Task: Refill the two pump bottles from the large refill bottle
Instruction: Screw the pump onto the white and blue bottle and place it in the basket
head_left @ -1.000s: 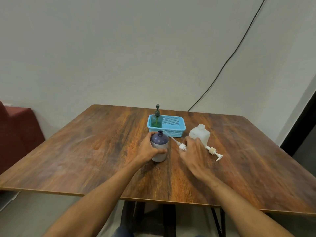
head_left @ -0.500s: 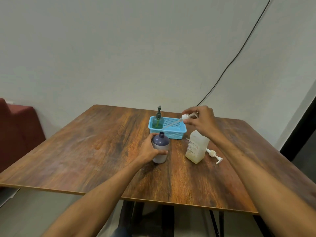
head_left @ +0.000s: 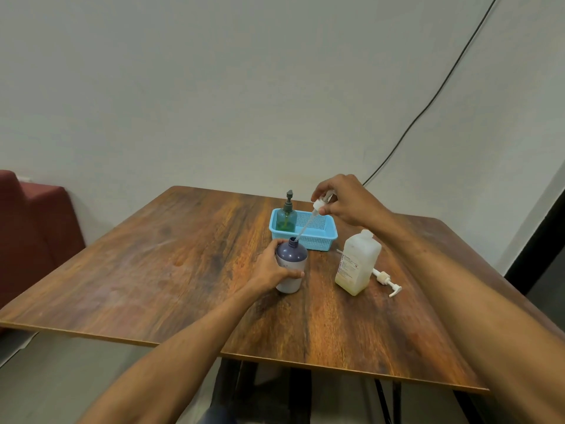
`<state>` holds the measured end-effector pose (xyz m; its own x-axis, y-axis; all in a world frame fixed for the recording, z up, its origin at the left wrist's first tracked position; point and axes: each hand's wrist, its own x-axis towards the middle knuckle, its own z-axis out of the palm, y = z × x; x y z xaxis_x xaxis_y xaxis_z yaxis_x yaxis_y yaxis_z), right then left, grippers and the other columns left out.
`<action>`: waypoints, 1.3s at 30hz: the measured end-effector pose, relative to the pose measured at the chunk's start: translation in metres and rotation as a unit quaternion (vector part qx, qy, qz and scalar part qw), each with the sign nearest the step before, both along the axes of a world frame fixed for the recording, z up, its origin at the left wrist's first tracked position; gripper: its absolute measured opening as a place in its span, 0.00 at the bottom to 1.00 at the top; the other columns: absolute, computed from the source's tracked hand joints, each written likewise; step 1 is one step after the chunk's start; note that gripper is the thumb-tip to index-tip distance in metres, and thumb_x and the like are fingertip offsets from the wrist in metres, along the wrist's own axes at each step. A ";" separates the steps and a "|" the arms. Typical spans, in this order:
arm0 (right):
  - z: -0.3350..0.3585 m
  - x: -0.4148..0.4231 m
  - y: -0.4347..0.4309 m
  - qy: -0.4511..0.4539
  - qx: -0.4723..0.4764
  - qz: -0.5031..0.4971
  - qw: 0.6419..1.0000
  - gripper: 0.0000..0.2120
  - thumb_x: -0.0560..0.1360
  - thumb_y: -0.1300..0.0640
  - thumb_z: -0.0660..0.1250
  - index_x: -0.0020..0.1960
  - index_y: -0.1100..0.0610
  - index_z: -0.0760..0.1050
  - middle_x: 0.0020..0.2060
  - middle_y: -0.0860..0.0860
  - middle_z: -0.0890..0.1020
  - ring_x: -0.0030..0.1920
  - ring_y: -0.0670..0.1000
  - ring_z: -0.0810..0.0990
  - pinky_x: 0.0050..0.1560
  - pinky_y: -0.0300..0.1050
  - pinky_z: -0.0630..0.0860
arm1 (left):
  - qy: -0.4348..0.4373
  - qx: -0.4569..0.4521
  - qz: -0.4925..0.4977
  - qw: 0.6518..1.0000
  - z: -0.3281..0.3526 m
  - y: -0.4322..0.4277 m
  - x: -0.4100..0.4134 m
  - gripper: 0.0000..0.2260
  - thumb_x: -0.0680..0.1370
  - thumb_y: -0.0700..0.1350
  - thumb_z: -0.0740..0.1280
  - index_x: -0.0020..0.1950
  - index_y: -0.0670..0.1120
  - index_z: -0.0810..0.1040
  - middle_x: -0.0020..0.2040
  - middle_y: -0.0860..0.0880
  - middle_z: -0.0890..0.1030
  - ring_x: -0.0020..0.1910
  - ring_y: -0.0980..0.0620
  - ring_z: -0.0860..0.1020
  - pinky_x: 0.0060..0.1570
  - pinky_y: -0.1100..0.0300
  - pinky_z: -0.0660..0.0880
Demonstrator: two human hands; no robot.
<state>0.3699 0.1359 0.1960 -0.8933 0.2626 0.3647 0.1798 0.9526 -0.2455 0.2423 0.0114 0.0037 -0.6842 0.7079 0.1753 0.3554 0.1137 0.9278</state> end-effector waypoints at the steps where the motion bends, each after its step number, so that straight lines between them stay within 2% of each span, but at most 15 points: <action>1: -0.001 -0.003 -0.002 -0.009 0.005 0.003 1.000 0.15 0.71 0.61 0.78 0.57 0.58 0.83 0.55 0.55 0.84 0.50 0.51 0.81 0.52 0.45 0.79 | -0.001 0.000 0.002 1.000 0.000 0.000 0.000 0.37 0.62 0.43 0.83 0.66 0.53 0.69 0.57 0.58 0.75 0.55 0.58 0.75 0.50 0.64 0.73; 4: -0.007 -0.014 -0.003 -0.033 0.014 0.008 0.999 0.15 0.70 0.61 0.79 0.55 0.57 0.83 0.54 0.54 0.83 0.50 0.51 0.80 0.51 0.45 0.78 | -0.001 0.001 0.003 1.000 0.000 0.000 0.001 0.37 0.62 0.43 0.83 0.65 0.54 0.69 0.56 0.59 0.75 0.54 0.60 0.75 0.48 0.66 0.73; 8: -0.016 -0.029 -0.005 -0.055 0.019 0.005 0.998 0.17 0.67 0.60 0.81 0.54 0.57 0.82 0.50 0.54 0.83 0.48 0.53 0.81 0.50 0.51 0.80 | 0.009 0.001 0.006 1.000 -0.003 0.000 -0.001 0.37 0.61 0.43 0.84 0.65 0.53 0.70 0.56 0.60 0.75 0.54 0.61 0.75 0.49 0.66 0.73; 12: -0.031 -0.040 -0.005 -0.079 -0.007 0.001 0.997 0.16 0.64 0.60 0.82 0.45 0.55 0.77 0.43 0.51 0.80 0.43 0.53 0.78 0.37 0.45 0.74 | 0.010 0.002 0.011 1.000 -0.004 0.002 -0.001 0.37 0.61 0.44 0.84 0.64 0.55 0.70 0.55 0.61 0.75 0.54 0.60 0.76 0.51 0.64 0.74; 15: -0.043 -0.043 -0.003 -0.082 -0.053 -0.007 0.995 0.16 0.62 0.60 0.83 0.46 0.57 0.79 0.42 0.51 0.82 0.42 0.52 0.81 0.40 0.48 0.78 | 0.015 -0.002 0.011 1.000 -0.005 0.004 -0.002 0.37 0.62 0.44 0.83 0.66 0.54 0.69 0.58 0.58 0.75 0.56 0.57 0.75 0.54 0.60 0.75; 18: -0.049 -0.044 0.000 -0.087 -0.091 -0.006 0.992 0.16 0.62 0.60 0.83 0.47 0.59 0.82 0.40 0.50 0.83 0.38 0.48 0.80 0.37 0.43 0.76 | 0.018 0.000 0.010 1.000 -0.007 0.004 -0.003 0.38 0.62 0.44 0.83 0.68 0.51 0.69 0.61 0.54 0.75 0.58 0.53 0.75 0.58 0.56 0.76; 22: -0.056 -0.046 0.001 -0.099 -0.097 0.000 0.990 0.16 0.63 0.62 0.83 0.48 0.60 0.83 0.45 0.53 0.84 0.44 0.52 0.82 0.44 0.49 0.79 | 0.019 0.002 0.008 1.000 -0.006 0.004 -0.002 0.37 0.63 0.44 0.83 0.67 0.52 0.69 0.59 0.55 0.75 0.57 0.55 0.76 0.52 0.64 0.74; 25: -0.059 -0.050 0.002 -0.110 -0.106 0.001 0.988 0.15 0.63 0.61 0.83 0.48 0.59 0.83 0.46 0.51 0.84 0.44 0.49 0.82 0.42 0.43 0.78 | 0.013 -0.002 0.008 1.000 -0.004 0.004 -0.001 0.37 0.63 0.44 0.83 0.67 0.52 0.69 0.59 0.56 0.74 0.56 0.56 0.75 0.51 0.65 0.73; 28: -0.060 -0.051 0.001 -0.118 -0.114 0.005 0.986 0.14 0.64 0.62 0.82 0.47 0.59 0.83 0.42 0.49 0.83 0.41 0.46 0.80 0.38 0.40 0.74 | 0.010 -0.001 0.009 1.000 -0.004 0.003 -0.001 0.37 0.63 0.43 0.83 0.68 0.52 0.68 0.58 0.57 0.74 0.54 0.58 0.75 0.48 0.68 0.72; 31: -0.064 -0.051 0.000 -0.123 -0.113 0.010 0.986 0.14 0.64 0.62 0.83 0.47 0.59 0.84 0.42 0.49 0.83 0.40 0.46 0.80 0.37 0.39 0.73 | 0.013 -0.003 0.009 1.000 -0.004 0.003 -0.001 0.38 0.64 0.43 0.83 0.69 0.51 0.69 0.58 0.56 0.74 0.54 0.58 0.75 0.49 0.67 0.73; 35: -0.074 -0.052 0.001 -0.099 -0.115 0.004 0.988 0.16 0.63 0.57 0.83 0.46 0.60 0.83 0.42 0.51 0.85 0.42 0.51 0.82 0.41 0.47 0.78 | 0.014 -0.004 0.010 1.000 -0.004 0.003 -0.001 0.38 0.64 0.43 0.83 0.70 0.50 0.68 0.62 0.53 0.74 0.59 0.53 0.75 0.58 0.58 0.76; 37: -0.078 -0.049 0.002 -0.088 -0.130 0.004 0.988 0.17 0.64 0.54 0.83 0.45 0.59 0.81 0.39 0.48 0.83 0.39 0.48 0.80 0.36 0.42 0.74 | 0.016 -0.001 0.010 1.000 -0.004 0.002 -0.001 0.37 0.64 0.43 0.83 0.69 0.50 0.69 0.61 0.54 0.75 0.58 0.54 0.75 0.56 0.60 0.76; 39: -0.081 -0.044 0.003 -0.078 -0.151 0.010 0.985 0.19 0.64 0.51 0.83 0.49 0.57 0.80 0.40 0.47 0.81 0.39 0.45 0.78 0.36 0.38 0.69 | 0.017 0.001 0.011 1.000 -0.003 0.002 0.000 0.37 0.64 0.43 0.83 0.69 0.50 0.69 0.59 0.55 0.74 0.57 0.55 0.75 0.53 0.64 0.75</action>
<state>0.3255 0.1394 0.1155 -0.9384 0.3201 0.1300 0.2199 0.8436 -0.4898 0.2426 0.0136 0.0002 -0.6931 0.6923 0.2009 0.3848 0.1197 0.9152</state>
